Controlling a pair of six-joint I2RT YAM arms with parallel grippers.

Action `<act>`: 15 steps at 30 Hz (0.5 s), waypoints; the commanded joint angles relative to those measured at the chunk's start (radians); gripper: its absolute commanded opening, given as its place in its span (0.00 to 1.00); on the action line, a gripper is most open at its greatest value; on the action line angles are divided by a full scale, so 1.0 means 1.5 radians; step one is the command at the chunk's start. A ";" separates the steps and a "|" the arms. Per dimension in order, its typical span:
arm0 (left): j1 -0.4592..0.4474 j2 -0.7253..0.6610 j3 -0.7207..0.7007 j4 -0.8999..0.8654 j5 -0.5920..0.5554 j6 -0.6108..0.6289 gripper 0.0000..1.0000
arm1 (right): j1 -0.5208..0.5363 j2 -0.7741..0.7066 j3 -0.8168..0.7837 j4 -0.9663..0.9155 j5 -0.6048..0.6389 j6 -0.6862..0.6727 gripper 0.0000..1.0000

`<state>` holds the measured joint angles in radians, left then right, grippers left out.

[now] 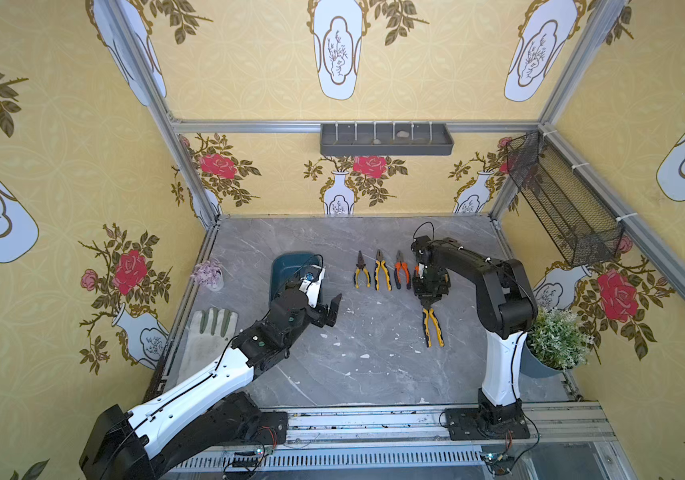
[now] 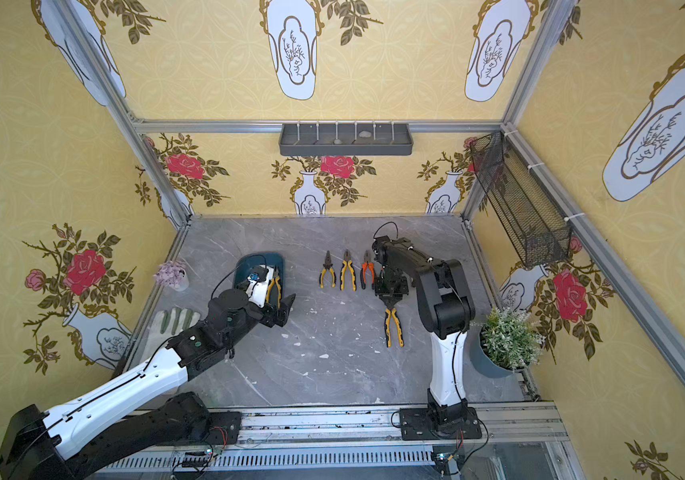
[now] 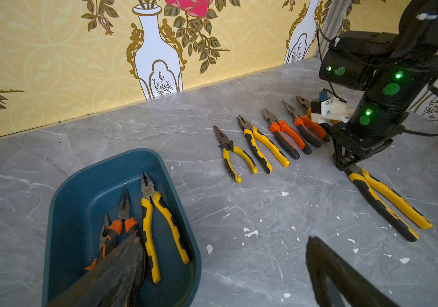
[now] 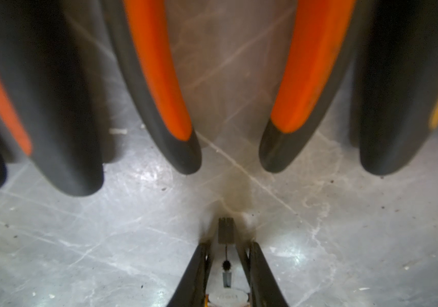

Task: Take the pliers out of the storage box
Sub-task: Place the pliers at the center of the board.

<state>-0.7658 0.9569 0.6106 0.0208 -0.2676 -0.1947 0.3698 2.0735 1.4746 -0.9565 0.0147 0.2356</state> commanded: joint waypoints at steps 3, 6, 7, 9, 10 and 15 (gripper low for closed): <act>0.002 0.004 0.006 0.000 0.004 0.000 0.99 | -0.003 0.018 0.004 0.059 0.021 0.005 0.24; 0.002 0.004 0.008 -0.002 0.003 0.000 0.99 | -0.003 0.018 0.010 0.057 0.020 0.005 0.24; 0.001 0.004 0.009 -0.003 0.004 0.001 0.99 | -0.003 0.017 0.011 0.057 0.021 0.004 0.24; 0.001 0.004 0.010 -0.003 0.003 0.002 0.99 | -0.003 0.017 0.014 0.056 0.023 0.004 0.24; 0.001 0.006 0.010 -0.003 0.004 0.003 0.99 | -0.004 0.017 0.016 0.057 0.022 0.005 0.24; 0.001 0.011 0.015 -0.005 0.005 0.004 0.99 | -0.004 0.016 0.017 0.058 0.021 0.006 0.25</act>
<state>-0.7658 0.9684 0.6281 0.0166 -0.2642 -0.1917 0.3649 2.0865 1.5024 -0.9600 0.0120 0.2352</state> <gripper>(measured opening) 0.990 0.251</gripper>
